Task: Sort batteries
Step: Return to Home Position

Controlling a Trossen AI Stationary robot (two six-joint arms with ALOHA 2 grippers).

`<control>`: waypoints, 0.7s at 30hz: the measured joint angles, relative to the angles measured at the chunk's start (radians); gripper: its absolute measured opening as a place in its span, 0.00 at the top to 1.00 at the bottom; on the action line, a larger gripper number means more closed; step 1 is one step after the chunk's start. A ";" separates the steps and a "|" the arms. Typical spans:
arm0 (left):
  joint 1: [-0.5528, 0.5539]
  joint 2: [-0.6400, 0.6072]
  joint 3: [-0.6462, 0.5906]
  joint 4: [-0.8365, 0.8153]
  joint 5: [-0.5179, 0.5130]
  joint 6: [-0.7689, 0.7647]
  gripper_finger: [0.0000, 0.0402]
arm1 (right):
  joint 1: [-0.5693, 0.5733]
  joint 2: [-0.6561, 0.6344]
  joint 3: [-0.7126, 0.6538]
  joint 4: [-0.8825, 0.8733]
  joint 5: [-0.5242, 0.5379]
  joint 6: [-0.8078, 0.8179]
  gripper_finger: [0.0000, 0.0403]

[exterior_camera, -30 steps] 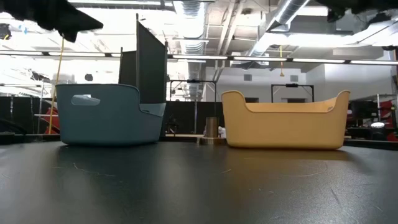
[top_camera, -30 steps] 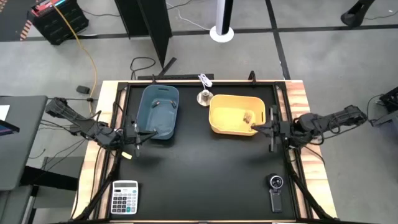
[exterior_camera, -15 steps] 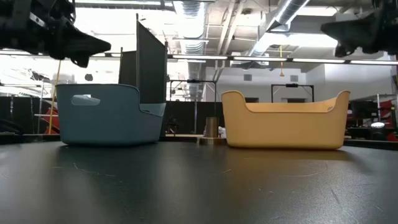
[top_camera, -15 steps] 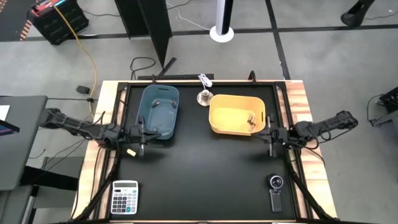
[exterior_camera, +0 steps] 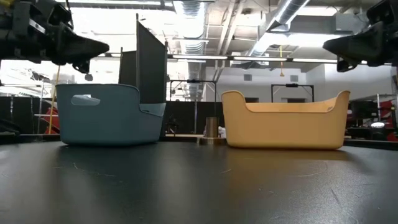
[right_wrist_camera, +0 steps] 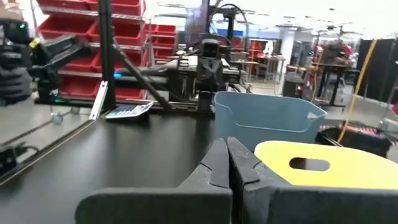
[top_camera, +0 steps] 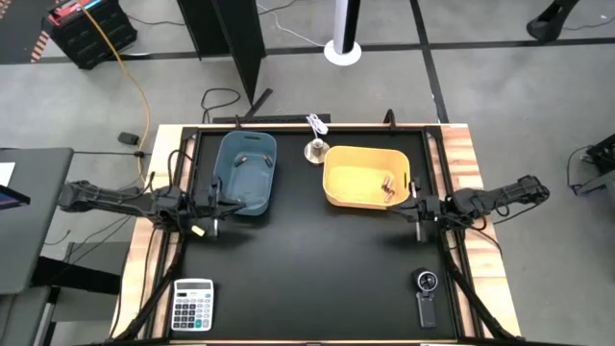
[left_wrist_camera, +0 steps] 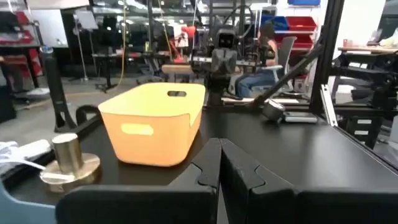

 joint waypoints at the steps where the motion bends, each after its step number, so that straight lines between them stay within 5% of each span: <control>1: 0.000 -0.020 0.000 -0.019 0.001 0.008 1.00 | -0.002 0.001 0.000 0.000 0.000 0.009 1.00; 10: 0.000 -0.320 -0.002 -0.270 0.001 0.065 1.00 | -0.058 0.007 -0.001 -0.001 0.008 -0.029 1.00; 21: 0.001 -0.316 -0.002 -0.271 0.067 0.047 1.00 | -0.085 0.025 -0.002 -0.003 0.007 0.095 0.96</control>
